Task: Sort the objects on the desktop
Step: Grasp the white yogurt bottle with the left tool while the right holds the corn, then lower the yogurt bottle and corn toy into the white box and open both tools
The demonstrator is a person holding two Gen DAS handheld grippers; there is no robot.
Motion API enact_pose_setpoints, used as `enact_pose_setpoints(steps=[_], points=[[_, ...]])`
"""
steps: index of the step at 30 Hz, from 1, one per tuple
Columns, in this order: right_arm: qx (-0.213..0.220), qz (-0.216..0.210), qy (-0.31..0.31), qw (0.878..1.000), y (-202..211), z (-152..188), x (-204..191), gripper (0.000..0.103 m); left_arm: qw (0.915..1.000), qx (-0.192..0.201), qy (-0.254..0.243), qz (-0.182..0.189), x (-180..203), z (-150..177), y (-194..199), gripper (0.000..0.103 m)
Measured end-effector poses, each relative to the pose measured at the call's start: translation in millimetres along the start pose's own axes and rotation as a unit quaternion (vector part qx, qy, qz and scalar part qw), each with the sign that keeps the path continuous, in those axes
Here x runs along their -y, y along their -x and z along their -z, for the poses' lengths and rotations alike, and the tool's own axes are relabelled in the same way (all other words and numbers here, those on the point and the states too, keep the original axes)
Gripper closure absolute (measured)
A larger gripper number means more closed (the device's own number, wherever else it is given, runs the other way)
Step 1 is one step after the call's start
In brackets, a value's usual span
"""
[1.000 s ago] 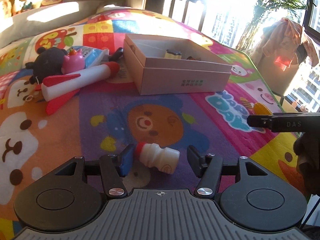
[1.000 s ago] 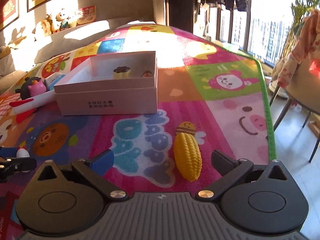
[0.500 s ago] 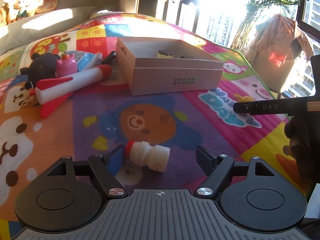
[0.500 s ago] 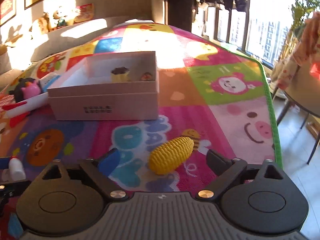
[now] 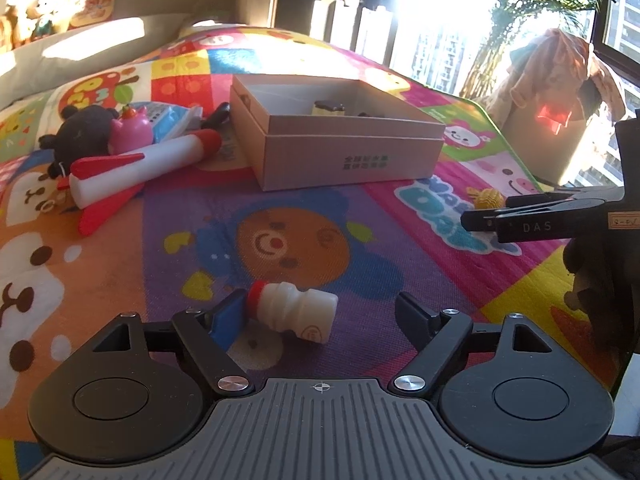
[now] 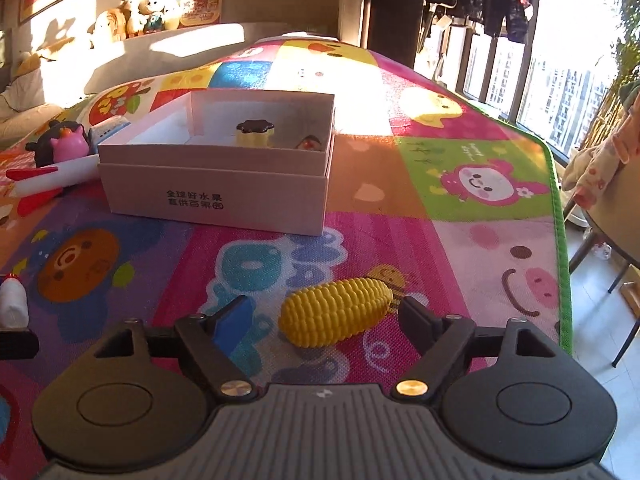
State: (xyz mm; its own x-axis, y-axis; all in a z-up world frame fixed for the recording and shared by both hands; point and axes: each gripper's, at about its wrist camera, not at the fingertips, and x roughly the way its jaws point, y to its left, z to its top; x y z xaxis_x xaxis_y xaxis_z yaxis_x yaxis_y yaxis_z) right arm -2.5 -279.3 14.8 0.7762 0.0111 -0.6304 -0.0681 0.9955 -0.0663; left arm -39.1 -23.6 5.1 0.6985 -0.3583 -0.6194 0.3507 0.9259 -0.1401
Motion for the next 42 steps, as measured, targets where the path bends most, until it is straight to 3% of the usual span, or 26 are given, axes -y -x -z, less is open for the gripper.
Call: enact_pose_setpoints(steps=[4,8,16,25,26,28,29,36,42], points=[[-0.011,-0.056,-0.035,0.998,7.0,2.7,4.6,0.022,1.0000,-0.001,-0.002,0.000,0.2,0.3,-0.1,0.017],[0.008,-0.088,-0.038,0.995,14.9,3.1,2.2,0.022,1.0000,0.000,-0.001,0.001,-0.1,0.5,0.3,0.017],[0.034,-0.039,0.025,0.998,12.4,-3.2,9.4,0.019,1.0000,0.000,-0.001,0.003,-0.1,1.0,0.2,0.014],[0.005,-0.084,0.033,0.996,-22.3,-17.2,23.0,0.020,1.0000,-0.001,-0.004,0.001,0.8,1.4,-0.1,0.014],[0.000,-0.089,0.033,0.995,-24.7,-17.8,22.6,0.021,1.0000,-0.001,-0.004,0.001,0.7,1.4,-0.2,0.014],[-0.002,-0.096,0.037,0.995,-25.3,-16.4,19.6,0.036,1.0000,-0.001,-0.003,0.002,0.8,1.3,-0.2,0.013],[-0.005,-0.093,0.038,0.995,-24.7,-15.9,18.1,0.038,1.0000,-0.001,-0.003,0.003,0.8,1.4,-0.2,0.013],[0.001,-0.094,-0.009,0.995,8.8,-12.2,16.6,0.038,0.9999,-0.005,-0.011,0.004,1.8,-0.4,-0.2,0.013],[0.010,-0.115,-0.006,0.993,43.8,-9.2,4.1,0.037,0.9995,-0.008,-0.030,0.010,7.9,1.3,3.0,0.029]])
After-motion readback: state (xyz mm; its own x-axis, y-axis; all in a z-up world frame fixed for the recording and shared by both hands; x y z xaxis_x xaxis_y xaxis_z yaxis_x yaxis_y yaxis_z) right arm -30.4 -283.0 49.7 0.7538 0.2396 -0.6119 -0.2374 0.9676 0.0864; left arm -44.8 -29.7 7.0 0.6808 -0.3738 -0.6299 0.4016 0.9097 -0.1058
